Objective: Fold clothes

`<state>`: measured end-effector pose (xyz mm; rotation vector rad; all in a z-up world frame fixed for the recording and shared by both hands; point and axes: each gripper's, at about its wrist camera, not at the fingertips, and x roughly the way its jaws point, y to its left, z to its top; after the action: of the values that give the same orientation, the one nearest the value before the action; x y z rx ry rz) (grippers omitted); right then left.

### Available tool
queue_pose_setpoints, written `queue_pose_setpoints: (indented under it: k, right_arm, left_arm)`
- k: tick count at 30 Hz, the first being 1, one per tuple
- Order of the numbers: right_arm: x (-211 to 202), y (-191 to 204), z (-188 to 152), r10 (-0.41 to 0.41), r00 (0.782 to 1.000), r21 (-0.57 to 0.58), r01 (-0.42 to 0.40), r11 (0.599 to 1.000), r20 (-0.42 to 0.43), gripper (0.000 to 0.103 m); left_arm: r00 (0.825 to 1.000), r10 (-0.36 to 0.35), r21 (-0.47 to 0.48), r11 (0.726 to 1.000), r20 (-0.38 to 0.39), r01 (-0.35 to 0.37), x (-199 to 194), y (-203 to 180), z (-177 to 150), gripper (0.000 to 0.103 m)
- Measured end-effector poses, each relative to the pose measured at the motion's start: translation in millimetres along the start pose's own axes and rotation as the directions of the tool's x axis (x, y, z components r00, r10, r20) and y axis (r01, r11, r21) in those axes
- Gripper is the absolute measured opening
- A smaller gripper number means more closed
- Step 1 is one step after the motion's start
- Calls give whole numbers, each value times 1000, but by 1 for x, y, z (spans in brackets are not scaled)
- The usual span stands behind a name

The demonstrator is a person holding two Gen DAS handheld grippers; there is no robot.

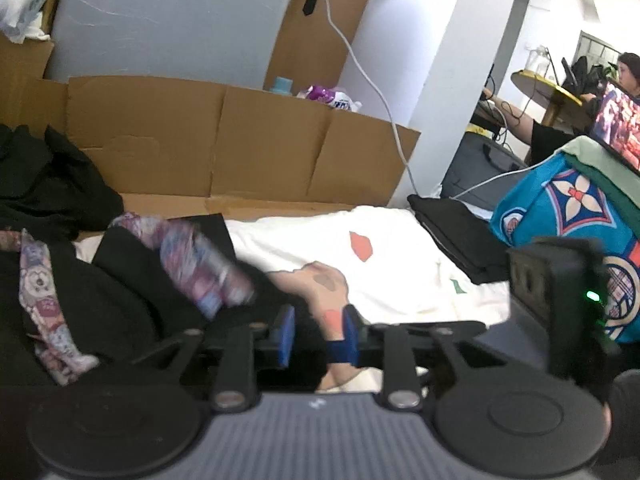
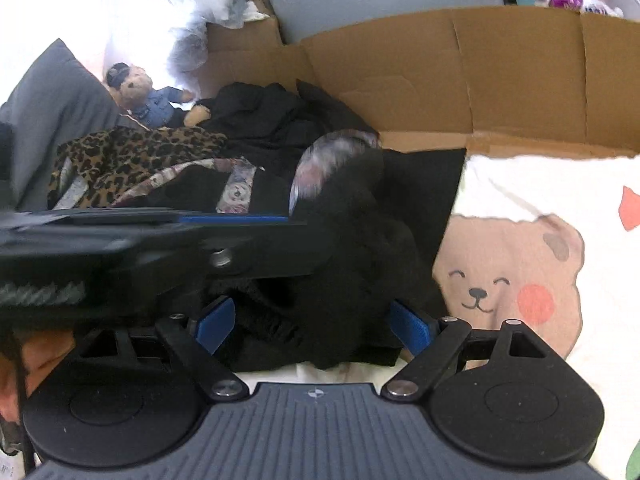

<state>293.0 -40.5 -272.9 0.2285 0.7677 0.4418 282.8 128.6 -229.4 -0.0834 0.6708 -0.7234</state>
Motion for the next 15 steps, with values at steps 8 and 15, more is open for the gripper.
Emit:
queue_pose_setpoints:
  k: [8,15]
  right_arm:
    - [4,-18,-4,-1,1000,91,2,996,-19,88]
    - [2,-25,0,18,1000,165,-16,986,-9,88]
  left_arm:
    - [994,114,-57,992,0,-113,-26,32,-21,58]
    - [961,275,-148,950,-28,-276,-55,77,-43,60]
